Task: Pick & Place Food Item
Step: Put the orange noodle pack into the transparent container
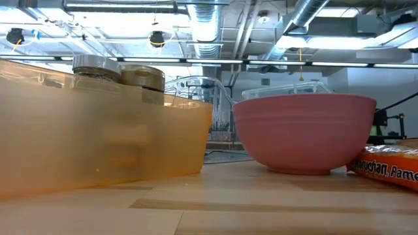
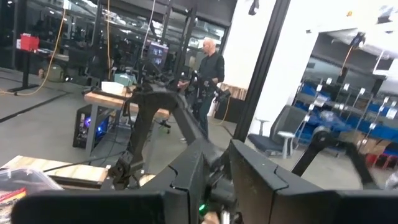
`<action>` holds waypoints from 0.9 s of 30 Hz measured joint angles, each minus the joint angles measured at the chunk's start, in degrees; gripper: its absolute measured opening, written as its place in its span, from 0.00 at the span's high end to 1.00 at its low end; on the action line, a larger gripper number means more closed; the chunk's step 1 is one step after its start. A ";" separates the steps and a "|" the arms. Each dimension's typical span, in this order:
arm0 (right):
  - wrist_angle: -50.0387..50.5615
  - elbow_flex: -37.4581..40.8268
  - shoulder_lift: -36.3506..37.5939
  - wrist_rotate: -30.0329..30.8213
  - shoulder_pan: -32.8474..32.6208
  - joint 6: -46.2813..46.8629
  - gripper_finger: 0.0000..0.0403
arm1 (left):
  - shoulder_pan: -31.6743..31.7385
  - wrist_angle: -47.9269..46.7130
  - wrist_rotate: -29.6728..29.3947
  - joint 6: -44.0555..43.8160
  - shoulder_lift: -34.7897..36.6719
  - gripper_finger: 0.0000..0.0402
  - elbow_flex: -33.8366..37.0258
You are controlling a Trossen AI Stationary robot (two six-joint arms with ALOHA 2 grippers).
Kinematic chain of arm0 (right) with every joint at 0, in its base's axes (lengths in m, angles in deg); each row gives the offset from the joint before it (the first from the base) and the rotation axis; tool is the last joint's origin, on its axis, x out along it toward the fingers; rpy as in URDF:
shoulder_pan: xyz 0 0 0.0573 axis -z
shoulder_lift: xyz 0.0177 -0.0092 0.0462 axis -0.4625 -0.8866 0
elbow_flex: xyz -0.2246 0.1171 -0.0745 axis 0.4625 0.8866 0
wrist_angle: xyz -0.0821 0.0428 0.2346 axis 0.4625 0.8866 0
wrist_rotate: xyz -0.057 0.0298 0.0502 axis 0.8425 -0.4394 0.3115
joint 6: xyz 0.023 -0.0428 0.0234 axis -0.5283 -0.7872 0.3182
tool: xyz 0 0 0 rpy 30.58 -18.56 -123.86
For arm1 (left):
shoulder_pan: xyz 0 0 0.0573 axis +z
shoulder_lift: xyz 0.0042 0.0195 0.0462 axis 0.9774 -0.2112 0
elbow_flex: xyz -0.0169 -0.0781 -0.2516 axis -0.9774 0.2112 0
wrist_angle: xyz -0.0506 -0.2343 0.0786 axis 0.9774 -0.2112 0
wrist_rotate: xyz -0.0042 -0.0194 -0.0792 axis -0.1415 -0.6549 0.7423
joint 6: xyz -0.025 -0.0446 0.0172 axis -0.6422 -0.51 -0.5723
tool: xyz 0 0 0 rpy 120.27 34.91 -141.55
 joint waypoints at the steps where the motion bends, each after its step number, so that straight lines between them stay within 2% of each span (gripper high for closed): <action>1: -1.59 1.25 0.00 0.08 -0.02 0.03 0.53 | 0.00 0.61 0.00 -0.47 0.00 0.81 0.00; 7: -9.37 6.39 0.32 2.02 -0.10 -0.08 0.53 | 0.00 3.17 -0.37 -1.06 0.00 0.81 0.02; 12: -10.47 7.25 0.31 4.98 -1.35 -0.41 0.56 | 0.00 3.68 -2.15 -2.03 0.00 0.81 0.00; 16: -10.59 7.37 0.10 6.67 -2.27 -0.38 0.67 | 0.00 3.61 -2.95 -2.01 0.00 0.81 0.01; 23: -12.26 7.43 0.00 8.43 -3.89 -0.24 0.95 | 0.00 3.57 -3.78 -1.97 0.00 0.81 0.02; 27: -12.27 6.79 0.23 7.16 -5.36 0.07 0.96 | 0.00 3.42 -3.82 -1.95 -0.25 0.81 0.02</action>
